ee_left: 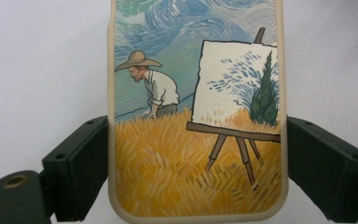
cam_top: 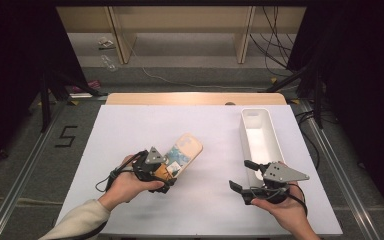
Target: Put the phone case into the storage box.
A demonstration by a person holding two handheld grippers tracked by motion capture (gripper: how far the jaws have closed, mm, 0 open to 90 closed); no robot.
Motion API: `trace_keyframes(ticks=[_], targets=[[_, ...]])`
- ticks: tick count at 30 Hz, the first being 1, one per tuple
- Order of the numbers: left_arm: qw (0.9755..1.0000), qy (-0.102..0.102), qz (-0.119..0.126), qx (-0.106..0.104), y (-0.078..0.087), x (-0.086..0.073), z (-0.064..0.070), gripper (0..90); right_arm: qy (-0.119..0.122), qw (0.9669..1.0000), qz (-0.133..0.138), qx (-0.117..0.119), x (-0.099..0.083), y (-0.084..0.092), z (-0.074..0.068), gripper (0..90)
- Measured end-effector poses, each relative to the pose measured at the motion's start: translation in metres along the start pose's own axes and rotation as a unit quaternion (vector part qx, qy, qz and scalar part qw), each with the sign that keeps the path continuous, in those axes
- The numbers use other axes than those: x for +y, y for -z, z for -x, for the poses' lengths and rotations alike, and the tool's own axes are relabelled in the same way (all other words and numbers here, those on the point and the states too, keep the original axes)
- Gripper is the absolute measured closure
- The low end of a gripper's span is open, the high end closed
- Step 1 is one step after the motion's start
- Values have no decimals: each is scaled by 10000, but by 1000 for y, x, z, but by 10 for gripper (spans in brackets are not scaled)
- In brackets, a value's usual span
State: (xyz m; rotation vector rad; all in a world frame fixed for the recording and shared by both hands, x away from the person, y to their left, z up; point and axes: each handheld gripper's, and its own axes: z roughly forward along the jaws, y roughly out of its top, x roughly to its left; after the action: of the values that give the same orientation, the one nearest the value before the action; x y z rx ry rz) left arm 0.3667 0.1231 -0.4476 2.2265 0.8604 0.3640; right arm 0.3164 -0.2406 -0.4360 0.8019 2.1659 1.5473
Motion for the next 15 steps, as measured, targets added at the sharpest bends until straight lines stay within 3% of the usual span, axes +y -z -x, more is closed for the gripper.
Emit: trace_keyframes(ticks=[15], targets=[[9995, 16, 318, -51, 15, -3, 2, 115, -9, 10000, 2, -12, 0, 0, 1, 160]])
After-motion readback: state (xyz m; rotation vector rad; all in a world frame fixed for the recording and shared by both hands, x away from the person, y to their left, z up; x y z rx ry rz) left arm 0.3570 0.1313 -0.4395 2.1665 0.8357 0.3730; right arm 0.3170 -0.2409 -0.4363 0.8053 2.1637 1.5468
